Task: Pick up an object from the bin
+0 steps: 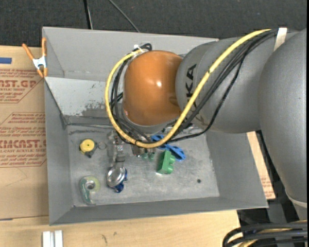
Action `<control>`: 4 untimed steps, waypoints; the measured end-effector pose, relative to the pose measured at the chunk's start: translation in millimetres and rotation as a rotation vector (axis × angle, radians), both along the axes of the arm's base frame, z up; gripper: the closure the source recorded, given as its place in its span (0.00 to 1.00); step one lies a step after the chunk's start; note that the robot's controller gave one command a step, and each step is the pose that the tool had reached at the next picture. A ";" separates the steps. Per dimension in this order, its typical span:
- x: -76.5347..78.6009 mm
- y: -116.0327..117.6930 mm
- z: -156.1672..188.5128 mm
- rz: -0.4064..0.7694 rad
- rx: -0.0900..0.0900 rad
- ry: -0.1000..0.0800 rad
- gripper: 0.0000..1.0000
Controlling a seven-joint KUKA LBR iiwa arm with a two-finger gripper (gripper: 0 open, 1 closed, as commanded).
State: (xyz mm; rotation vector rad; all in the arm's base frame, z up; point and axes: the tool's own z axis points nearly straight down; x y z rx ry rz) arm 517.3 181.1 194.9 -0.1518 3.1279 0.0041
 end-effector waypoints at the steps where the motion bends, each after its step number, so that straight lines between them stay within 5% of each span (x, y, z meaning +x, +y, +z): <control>1: -2.0 -0.5 -4.5 0.000 -0.002 0.008 0.00; 2: -20.5 21.5 -121.7 0.343 -0.005 0.014 0.00; 3: -17.6 43.4 -125.4 0.711 -0.005 0.007 0.00; 4: -17.2 43.0 -124.8 0.708 -0.004 0.007 1.00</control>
Offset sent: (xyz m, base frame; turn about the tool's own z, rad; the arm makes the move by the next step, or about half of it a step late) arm 0.0000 0.0000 0.0000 0.0000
